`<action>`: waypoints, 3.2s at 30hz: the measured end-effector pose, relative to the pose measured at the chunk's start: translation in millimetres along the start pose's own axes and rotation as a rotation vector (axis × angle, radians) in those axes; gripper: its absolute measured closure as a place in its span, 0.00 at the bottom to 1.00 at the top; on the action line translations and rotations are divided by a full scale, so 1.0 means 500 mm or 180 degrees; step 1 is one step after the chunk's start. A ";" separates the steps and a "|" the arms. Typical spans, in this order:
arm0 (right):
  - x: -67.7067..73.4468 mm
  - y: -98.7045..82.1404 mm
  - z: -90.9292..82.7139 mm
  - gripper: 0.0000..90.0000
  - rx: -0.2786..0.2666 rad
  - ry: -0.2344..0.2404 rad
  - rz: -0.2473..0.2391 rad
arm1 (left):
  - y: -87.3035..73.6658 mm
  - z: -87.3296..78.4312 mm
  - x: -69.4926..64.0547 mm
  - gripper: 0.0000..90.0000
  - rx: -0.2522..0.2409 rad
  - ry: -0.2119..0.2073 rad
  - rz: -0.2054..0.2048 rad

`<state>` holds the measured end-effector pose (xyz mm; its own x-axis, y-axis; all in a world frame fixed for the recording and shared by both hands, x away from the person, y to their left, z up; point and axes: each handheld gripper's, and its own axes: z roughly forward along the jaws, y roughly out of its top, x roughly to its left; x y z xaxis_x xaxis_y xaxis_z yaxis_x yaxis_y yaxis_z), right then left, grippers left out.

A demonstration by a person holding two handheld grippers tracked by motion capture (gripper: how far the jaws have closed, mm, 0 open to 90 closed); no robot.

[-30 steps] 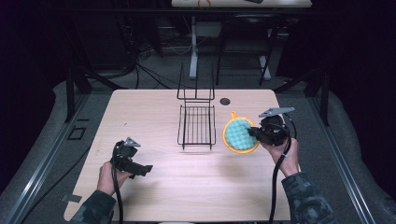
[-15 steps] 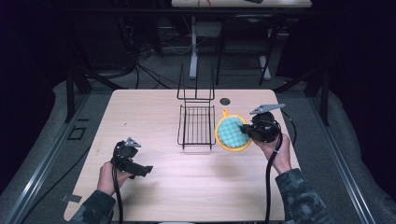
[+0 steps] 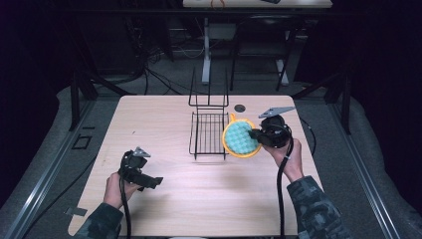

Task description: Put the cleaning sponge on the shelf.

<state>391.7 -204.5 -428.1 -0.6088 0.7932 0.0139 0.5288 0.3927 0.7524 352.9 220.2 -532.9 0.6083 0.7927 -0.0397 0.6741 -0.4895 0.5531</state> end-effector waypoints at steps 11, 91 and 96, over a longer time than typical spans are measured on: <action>0.017 0.012 0.029 0.97 0.0014 -0.0002 -0.0049 | 0.000 -0.001 0.002 0.00 -0.0004 -0.0027 -0.0008; 0.082 0.033 0.192 0.97 -0.0219 -0.0074 0.0077 | 0.001 0.002 0.000 0.00 0.0039 -0.0066 0.0058; 0.080 0.030 0.200 0.97 -0.0192 -0.0073 0.0132 | 0.001 0.002 -0.001 0.00 0.0038 -0.0074 0.0069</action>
<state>434.3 -120.2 -482.1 -0.5729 0.8190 0.0312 0.5163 0.3311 0.7898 353.2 219.1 -533.2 0.6323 0.7733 -0.0472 0.6656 -0.5110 0.5440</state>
